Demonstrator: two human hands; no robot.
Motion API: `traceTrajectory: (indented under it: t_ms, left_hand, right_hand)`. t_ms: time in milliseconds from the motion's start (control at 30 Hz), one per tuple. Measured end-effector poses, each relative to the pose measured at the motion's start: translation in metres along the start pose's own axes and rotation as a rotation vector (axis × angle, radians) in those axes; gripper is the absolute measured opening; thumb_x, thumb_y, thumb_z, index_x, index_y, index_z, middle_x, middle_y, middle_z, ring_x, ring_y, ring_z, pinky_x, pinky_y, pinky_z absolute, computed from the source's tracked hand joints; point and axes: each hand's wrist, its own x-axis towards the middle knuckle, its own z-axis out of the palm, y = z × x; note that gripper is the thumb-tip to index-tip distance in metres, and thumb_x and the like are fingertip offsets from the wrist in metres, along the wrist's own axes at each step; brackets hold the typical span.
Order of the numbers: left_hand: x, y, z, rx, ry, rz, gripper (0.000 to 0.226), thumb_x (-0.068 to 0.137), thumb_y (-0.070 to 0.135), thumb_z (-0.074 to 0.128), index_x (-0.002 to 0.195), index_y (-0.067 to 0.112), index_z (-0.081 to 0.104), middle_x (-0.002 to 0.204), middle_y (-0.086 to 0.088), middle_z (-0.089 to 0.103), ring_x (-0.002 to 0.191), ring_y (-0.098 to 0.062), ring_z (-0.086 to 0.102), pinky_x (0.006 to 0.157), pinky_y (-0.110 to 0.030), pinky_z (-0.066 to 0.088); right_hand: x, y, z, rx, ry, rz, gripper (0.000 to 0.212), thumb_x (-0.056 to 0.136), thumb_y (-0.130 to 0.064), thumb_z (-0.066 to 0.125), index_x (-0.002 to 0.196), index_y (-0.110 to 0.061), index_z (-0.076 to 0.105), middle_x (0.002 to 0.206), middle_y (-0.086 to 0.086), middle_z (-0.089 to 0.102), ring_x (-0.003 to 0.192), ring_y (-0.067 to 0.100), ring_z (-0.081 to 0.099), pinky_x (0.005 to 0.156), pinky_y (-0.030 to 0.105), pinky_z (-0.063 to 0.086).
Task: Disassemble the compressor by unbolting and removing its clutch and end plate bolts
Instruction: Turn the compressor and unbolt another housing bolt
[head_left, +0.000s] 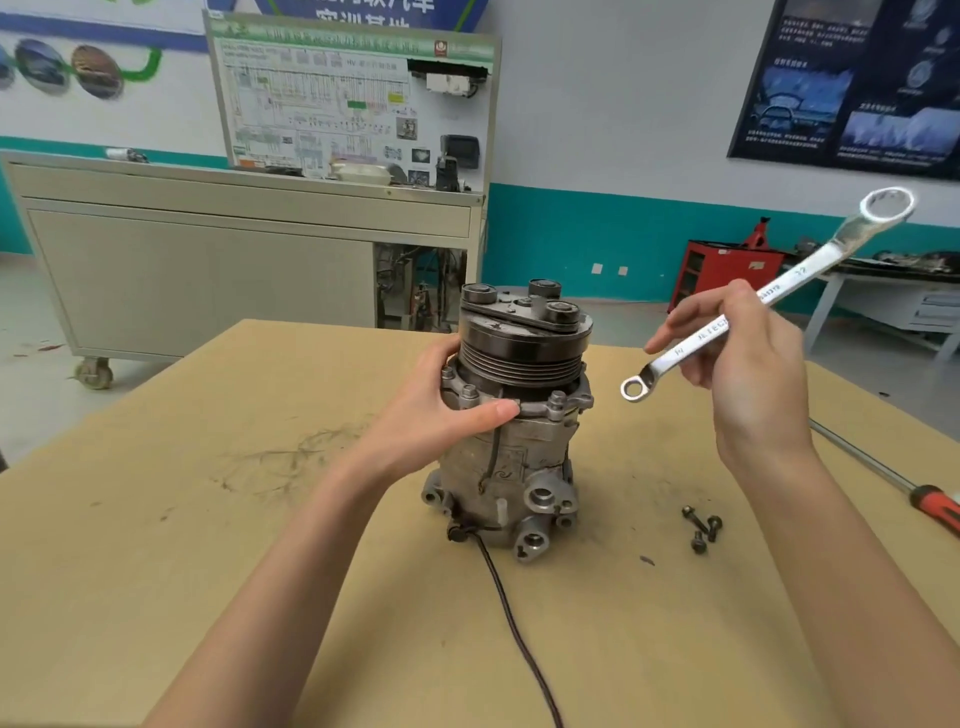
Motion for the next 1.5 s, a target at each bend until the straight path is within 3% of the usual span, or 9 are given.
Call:
traceTrajectory:
  t_ms: [100, 200, 367, 567, 800, 933, 1167, 1333, 1500]
  left_hand:
    - [-0.003, -0.001, 0.005, 0.043, 0.035, 0.019, 0.093, 0.062, 0.063, 0.074, 0.14, 0.035, 0.032, 0.137, 0.014, 0.042, 0.116, 0.006, 0.046, 0.085, -0.007, 0.036]
    - [0.0, 0.002, 0.002, 0.072, 0.014, 0.011, 0.101, 0.059, 0.062, 0.072, 0.145, 0.032, 0.028, 0.143, 0.012, 0.039, 0.124, -0.004, 0.042, 0.095, -0.019, 0.037]
    - [0.004, 0.006, 0.0, 0.012, -0.025, 0.022, 0.104, 0.057, 0.056, 0.078, 0.144, 0.038, 0.024, 0.119, 0.039, 0.039, 0.102, 0.029, 0.044, 0.077, 0.001, 0.038]
    - [0.001, 0.006, 0.015, -0.006, 0.06, 0.016, 0.118, 0.05, 0.068, 0.076, 0.149, 0.031, 0.023, 0.145, 0.004, 0.043, 0.13, -0.012, 0.045, 0.11, -0.04, 0.04]
    - [-0.002, 0.01, 0.023, -0.003, 0.104, 0.017, 0.115, 0.053, 0.063, 0.077, 0.148, 0.031, 0.022, 0.146, 0.004, 0.041, 0.13, -0.011, 0.044, 0.11, -0.039, 0.04]
    - [-0.003, 0.009, 0.022, -0.012, 0.097, 0.023, 0.116, 0.05, 0.066, 0.076, 0.147, 0.031, 0.023, 0.144, 0.004, 0.043, 0.128, -0.009, 0.045, 0.109, -0.038, 0.04]
    - [-0.002, 0.006, 0.024, -0.056, 0.091, 0.049, 0.1, 0.056, 0.057, 0.078, 0.14, 0.036, 0.028, 0.139, 0.006, 0.05, 0.125, -0.008, 0.05, 0.108, -0.04, 0.041]
    - [-0.002, 0.005, 0.023, -0.104, 0.094, 0.098, 0.079, 0.066, 0.038, 0.085, 0.124, 0.051, 0.032, 0.129, 0.009, 0.056, 0.116, 0.003, 0.055, 0.093, -0.018, 0.05]
    - [-0.001, 0.004, 0.025, -0.067, 0.137, 0.057, 0.097, 0.051, 0.064, 0.077, 0.132, 0.043, 0.029, 0.136, 0.008, 0.05, 0.126, -0.008, 0.049, 0.108, -0.044, 0.041]
  right_hand:
    - [-0.004, -0.007, -0.001, 0.097, -0.084, 0.035, 0.04, 0.104, -0.024, 0.031, 0.077, -0.01, 0.057, 0.067, 0.004, 0.069, 0.042, 0.011, 0.05, 0.041, 0.018, 0.04]
    - [-0.009, -0.014, -0.001, 0.22, -0.17, 0.13, 0.034, 0.103, -0.023, 0.035, 0.085, -0.007, 0.058, 0.078, 0.008, 0.072, 0.059, 0.017, 0.065, 0.055, 0.021, 0.053]
    - [-0.021, -0.018, -0.003, 0.234, -0.294, 0.282, 0.029, 0.103, -0.009, 0.031, 0.105, -0.004, 0.06, 0.091, 0.009, 0.073, 0.087, 0.025, 0.071, 0.07, 0.023, 0.056]
    - [-0.023, -0.017, 0.003, -0.276, -0.18, -0.182, 0.021, 0.096, -0.022, 0.051, 0.082, -0.017, 0.066, 0.078, 0.002, 0.071, 0.065, 0.013, 0.07, 0.061, 0.026, 0.058]
    - [-0.023, -0.015, 0.013, -0.33, -0.235, -0.272, 0.011, 0.09, -0.02, 0.062, 0.092, -0.013, 0.07, 0.074, 0.004, 0.07, 0.067, 0.012, 0.07, 0.066, 0.034, 0.06]
    - [-0.033, -0.016, 0.016, -0.585, -0.257, -0.577, 0.024, 0.088, -0.024, 0.06, 0.085, -0.005, 0.073, 0.078, 0.009, 0.072, 0.068, 0.022, 0.068, 0.063, 0.045, 0.055]
    - [-0.053, -0.009, 0.031, -0.952, -0.208, -0.843, 0.022, 0.085, -0.021, 0.061, 0.081, -0.002, 0.071, 0.07, 0.012, 0.064, 0.056, 0.028, 0.06, 0.045, 0.029, 0.046]
    - [-0.06, 0.005, 0.048, -1.113, -0.052, -0.975, 0.013, 0.079, -0.013, 0.071, 0.071, -0.006, 0.066, 0.063, 0.008, 0.059, 0.05, 0.019, 0.055, 0.042, 0.023, 0.037]
    - [-0.055, 0.027, 0.034, -0.826, -0.019, -1.026, 0.024, 0.093, -0.017, 0.058, 0.075, -0.005, 0.067, 0.071, 0.008, 0.065, 0.059, 0.019, 0.06, 0.051, 0.028, 0.049]
